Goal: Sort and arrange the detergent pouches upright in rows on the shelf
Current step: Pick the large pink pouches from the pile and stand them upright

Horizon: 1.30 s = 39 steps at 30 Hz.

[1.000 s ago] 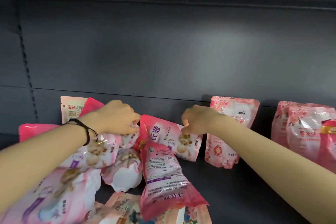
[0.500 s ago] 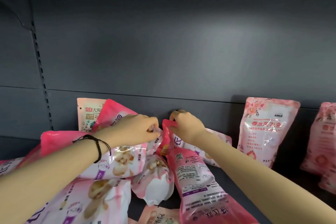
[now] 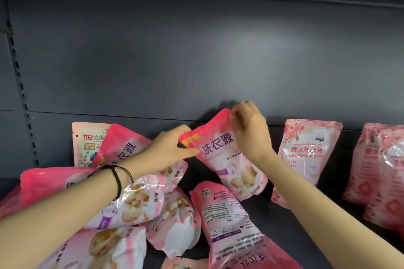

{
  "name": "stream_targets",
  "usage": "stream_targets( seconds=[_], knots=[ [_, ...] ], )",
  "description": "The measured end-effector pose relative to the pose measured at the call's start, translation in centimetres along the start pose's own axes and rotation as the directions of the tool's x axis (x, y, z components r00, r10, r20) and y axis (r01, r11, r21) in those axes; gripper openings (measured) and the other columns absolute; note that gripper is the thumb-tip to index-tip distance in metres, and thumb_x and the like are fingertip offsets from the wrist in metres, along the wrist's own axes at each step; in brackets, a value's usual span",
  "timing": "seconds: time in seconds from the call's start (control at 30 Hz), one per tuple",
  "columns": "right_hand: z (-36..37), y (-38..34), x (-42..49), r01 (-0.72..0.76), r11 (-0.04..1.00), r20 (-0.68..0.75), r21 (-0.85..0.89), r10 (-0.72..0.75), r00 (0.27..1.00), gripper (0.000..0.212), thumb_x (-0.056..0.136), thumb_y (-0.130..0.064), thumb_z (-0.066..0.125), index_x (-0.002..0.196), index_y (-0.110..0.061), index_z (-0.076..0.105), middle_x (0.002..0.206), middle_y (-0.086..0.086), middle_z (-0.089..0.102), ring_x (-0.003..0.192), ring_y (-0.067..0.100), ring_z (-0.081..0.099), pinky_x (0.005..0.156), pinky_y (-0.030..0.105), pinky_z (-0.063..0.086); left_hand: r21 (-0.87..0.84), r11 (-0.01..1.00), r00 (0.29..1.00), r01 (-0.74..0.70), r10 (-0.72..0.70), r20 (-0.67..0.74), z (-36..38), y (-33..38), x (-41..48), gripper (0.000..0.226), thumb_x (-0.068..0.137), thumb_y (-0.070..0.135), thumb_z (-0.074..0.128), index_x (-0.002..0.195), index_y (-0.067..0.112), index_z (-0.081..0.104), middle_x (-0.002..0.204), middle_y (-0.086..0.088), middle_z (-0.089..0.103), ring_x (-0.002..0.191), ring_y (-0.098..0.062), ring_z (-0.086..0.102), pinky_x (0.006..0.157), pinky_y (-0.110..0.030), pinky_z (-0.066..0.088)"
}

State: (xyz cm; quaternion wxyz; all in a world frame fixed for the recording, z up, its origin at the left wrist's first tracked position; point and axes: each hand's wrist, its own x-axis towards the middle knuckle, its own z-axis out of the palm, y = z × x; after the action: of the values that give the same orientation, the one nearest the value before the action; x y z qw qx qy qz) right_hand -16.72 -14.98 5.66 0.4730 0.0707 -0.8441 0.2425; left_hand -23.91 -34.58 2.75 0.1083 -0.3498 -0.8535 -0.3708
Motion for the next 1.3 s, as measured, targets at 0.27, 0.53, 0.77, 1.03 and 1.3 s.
stream_targets(
  seconds=[0.27,0.53,0.77,1.03,1.3],
  knots=[
    [-4.5,-0.7,0.2,-0.078,0.943,-0.212,0.325,0.153,0.965,0.017,0.095,-0.010,0.054,0.082,-0.019,0.049,0.085,0.001,0.048,0.071,0.011,0.045,0.066,0.019,0.037,-0.808,0.590,0.992,-0.013,-0.095,-0.085,-0.9,6.6,1.0,0.005,0.089,0.010,0.063,0.092,0.011,0.066,0.083,0.002,0.071,0.076,-0.010,0.068,0.074,-0.026,0.058],
    [-10.1,2.4,-1.6,-0.333,0.582,-0.029,0.742,0.523,0.852,0.026,0.098,-0.015,0.054,0.073,-0.022,0.052,0.069,-0.003,0.046,0.064,0.013,0.041,0.062,0.030,0.039,-0.883,0.467,0.990,0.052,-0.141,-0.016,3.8,13.7,1.1,0.014,0.090,0.011,0.062,0.102,0.005,0.066,0.088,-0.004,0.071,0.071,-0.012,0.068,0.065,-0.027,0.059],
    [-14.8,7.3,-5.3,-0.310,0.551,-0.050,0.775,0.543,0.838,0.033,0.097,-0.016,0.055,0.067,-0.029,0.056,0.069,-0.010,0.051,0.066,0.007,0.046,0.066,0.024,0.042,-0.892,0.436,0.985,0.115,-0.165,0.047,10.1,17.5,2.0,0.021,0.088,0.013,0.066,0.106,0.004,0.066,0.094,-0.007,0.072,0.080,-0.017,0.069,0.073,-0.031,0.059],
    [-15.6,10.1,-9.6,-0.416,0.542,0.024,0.730,0.588,0.808,0.011,0.099,-0.025,0.050,0.090,-0.023,0.057,0.085,-0.006,0.058,0.076,0.007,0.055,0.068,0.021,0.046,-0.835,0.540,0.978,0.100,-0.206,-0.016,14.6,18.3,1.5,0.019,0.087,0.016,0.068,0.104,0.009,0.068,0.103,-0.012,0.072,0.095,-0.025,0.069,0.088,-0.042,0.055],
    [-15.4,11.0,-15.2,-0.710,0.463,0.435,0.531,0.569,0.697,0.058,0.086,-0.010,0.068,0.128,-0.035,0.037,0.107,-0.020,0.057,0.082,-0.010,0.063,0.054,0.008,0.049,-0.436,0.858,0.957,0.271,-0.193,0.215,17.4,15.9,-2.8,0.064,0.071,0.019,0.083,0.116,0.038,0.042,0.106,0.008,0.065,0.101,-0.009,0.064,0.085,-0.027,0.053]
  ],
)
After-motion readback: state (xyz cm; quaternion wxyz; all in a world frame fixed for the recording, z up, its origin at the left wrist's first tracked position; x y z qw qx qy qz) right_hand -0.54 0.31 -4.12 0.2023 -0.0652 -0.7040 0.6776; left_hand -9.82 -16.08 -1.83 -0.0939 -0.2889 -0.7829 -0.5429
